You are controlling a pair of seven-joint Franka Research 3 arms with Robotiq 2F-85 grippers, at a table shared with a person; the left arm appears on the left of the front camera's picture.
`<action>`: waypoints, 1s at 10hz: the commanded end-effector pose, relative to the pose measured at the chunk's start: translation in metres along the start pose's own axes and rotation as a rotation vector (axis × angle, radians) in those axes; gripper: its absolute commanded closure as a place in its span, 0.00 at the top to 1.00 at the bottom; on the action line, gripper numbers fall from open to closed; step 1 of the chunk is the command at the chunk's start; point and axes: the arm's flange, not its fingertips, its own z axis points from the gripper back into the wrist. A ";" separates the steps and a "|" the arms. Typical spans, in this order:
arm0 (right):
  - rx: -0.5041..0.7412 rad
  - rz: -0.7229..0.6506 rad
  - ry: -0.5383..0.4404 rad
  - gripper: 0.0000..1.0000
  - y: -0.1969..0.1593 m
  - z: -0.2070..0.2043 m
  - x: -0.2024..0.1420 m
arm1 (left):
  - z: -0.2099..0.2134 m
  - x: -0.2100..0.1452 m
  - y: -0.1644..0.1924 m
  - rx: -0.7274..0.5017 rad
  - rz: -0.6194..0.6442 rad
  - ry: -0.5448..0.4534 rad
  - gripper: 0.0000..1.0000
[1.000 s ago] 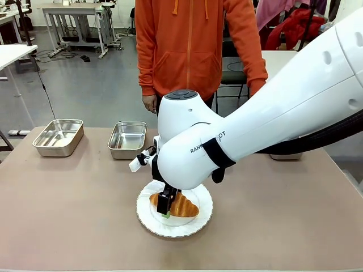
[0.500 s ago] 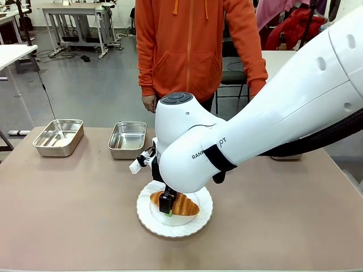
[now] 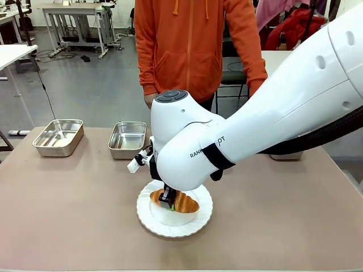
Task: Place the bread in the container.
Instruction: Place the Butter Roll into the Airtight Container indicated by the human.
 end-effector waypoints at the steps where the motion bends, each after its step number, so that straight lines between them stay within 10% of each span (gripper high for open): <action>1: -0.007 -0.008 -0.011 0.41 -0.002 -0.001 -0.003 | 0.002 0.002 -0.001 -0.003 -0.006 -0.007 1.00; 3: 0.000 -0.001 0.000 0.41 0.000 0.000 0.000 | 0.002 0.002 -0.001 -0.003 -0.006 -0.007 1.00; 6: -0.041 -0.276 -0.123 0.41 -0.027 0.120 -0.032 | 0.002 0.002 -0.001 -0.003 -0.006 -0.007 1.00; 10: -0.096 -0.530 -0.161 0.41 -0.134 0.222 -0.131 | 0.002 0.002 -0.001 -0.003 -0.006 -0.007 1.00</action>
